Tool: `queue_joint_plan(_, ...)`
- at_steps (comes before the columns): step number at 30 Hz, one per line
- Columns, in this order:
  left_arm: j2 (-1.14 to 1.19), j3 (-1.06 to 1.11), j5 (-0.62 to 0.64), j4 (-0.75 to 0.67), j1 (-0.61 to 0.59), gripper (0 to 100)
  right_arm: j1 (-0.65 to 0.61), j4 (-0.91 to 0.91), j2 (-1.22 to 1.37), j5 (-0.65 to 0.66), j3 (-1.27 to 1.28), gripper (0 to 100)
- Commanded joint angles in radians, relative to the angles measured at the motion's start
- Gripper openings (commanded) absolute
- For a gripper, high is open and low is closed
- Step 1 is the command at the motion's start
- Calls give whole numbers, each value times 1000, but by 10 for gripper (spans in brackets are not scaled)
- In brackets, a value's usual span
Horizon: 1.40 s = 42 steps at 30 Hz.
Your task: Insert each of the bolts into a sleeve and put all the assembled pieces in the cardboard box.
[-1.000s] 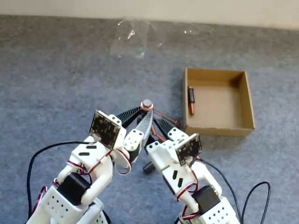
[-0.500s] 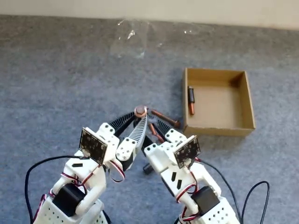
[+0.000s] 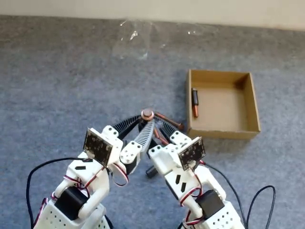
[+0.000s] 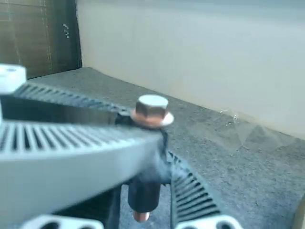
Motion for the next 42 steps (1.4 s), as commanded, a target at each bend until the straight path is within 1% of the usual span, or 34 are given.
queue_joint_plan(1, 1, -27, -8, 0, 18, 119, 15, -1, -13, 20, 104, 5)
queue_joint_plan(8, -1, -35, -9, -6, 15, 120, 15, -1, -13, 20, 104, 5)
queue_joint_plan(13, -1, -93, -9, 0, -50, 120, 15, -1, -13, 20, 104, 5)
queue_joint_plan(23, 2, -111, -5, 3, -45, 120, 15, 1, -13, 20, 104, 5)
queue_joint_plan(27, 1, -113, -8, 48, 5, 120, 15, 1, -13, 21, 104, 5)
queue_joint_plan(32, 1, -114, -9, 49, 8, 123, 15, 1, -13, 21, 104, 5)
queue_joint_plan(36, 1, -114, -9, 49, 8, 212, 15, 1, -13, 21, 104, 5)
queue_joint_plan(42, 1, -114, -9, 49, 7, 220, 15, 1, -13, 21, 104, 5)
